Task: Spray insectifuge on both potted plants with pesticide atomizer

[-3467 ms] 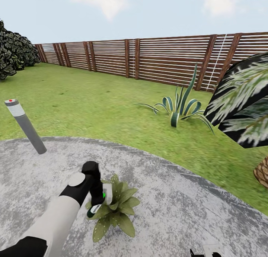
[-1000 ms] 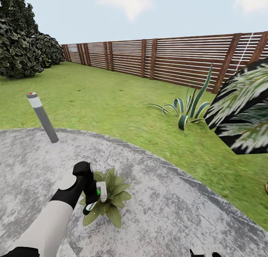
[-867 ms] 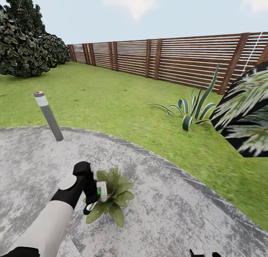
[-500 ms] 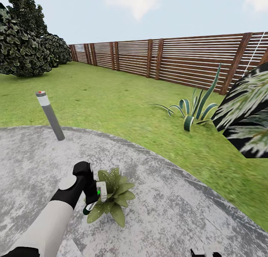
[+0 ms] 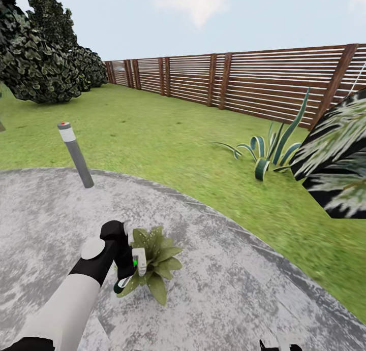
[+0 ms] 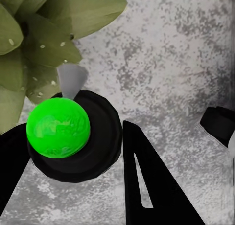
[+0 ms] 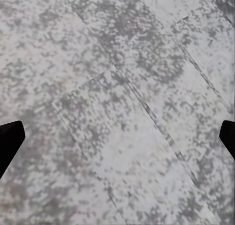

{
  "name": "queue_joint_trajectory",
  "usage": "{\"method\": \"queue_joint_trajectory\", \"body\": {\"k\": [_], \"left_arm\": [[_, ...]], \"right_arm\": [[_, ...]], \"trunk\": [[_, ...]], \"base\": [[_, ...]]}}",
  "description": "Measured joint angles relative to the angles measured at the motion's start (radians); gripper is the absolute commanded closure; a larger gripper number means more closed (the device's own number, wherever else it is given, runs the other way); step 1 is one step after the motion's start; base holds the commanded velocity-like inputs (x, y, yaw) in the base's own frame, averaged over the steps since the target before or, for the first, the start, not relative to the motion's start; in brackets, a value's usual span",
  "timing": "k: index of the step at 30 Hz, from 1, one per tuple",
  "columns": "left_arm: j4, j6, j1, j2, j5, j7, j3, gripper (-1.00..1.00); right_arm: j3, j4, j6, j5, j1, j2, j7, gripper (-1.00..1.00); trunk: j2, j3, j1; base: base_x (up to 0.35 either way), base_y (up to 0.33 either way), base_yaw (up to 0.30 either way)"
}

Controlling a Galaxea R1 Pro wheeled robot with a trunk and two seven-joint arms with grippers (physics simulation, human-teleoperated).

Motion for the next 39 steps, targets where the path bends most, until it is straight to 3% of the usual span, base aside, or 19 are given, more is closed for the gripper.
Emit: {"method": "queue_joint_trajectory", "body": {"k": [11, 24, 31, 33, 36, 39], "left_arm": [[0.000, 0.000, 0.000, 0.000, 0.000, 0.000, 0.000, 1.00], [0.000, 0.000, 0.000, 0.000, 0.000, 0.000, 0.000, 1.00], [0.003, 0.000, 0.002, 0.010, 0.001, 0.000, 0.005, 1.00], [0.012, 0.004, 0.011, 0.011, 0.005, 0.043, 0.006, 1.00], [0.019, 0.072, 0.033, 0.010, 0.009, 0.161, 0.006, 1.00], [0.020, 0.116, 0.065, 0.008, 0.010, 0.197, 0.005, 1.00]], "right_arm": [[0.000, 0.000, -0.001, -0.002, 0.000, 0.001, 0.000, -1.00], [0.000, 0.000, 0.000, 0.000, 0.000, 0.002, 0.000, -1.00], [0.000, -0.001, 0.000, -0.002, 0.000, 0.001, 0.000, -1.00], [0.000, 0.000, 0.000, -0.001, 0.000, 0.001, 0.000, -1.00], [0.000, 0.000, 0.000, -0.001, 0.000, 0.001, 0.001, -1.00], [0.000, 0.000, 0.000, 0.000, 0.000, 0.001, 0.002, -1.00]], "trunk": [[0.000, 0.000, 0.000], [0.000, 0.000, 0.000], [0.000, 0.000, 0.000], [0.000, 0.000, 0.000], [0.000, 0.000, 0.000], [0.000, 0.000, 0.000]], "base": [[-0.001, -0.271, 0.078], [-0.009, -0.270, 0.257], [-0.102, -0.111, 0.033], [-0.004, -0.003, 0.000], [-0.001, 0.000, 0.000], [0.000, 0.000, 0.000]]}}
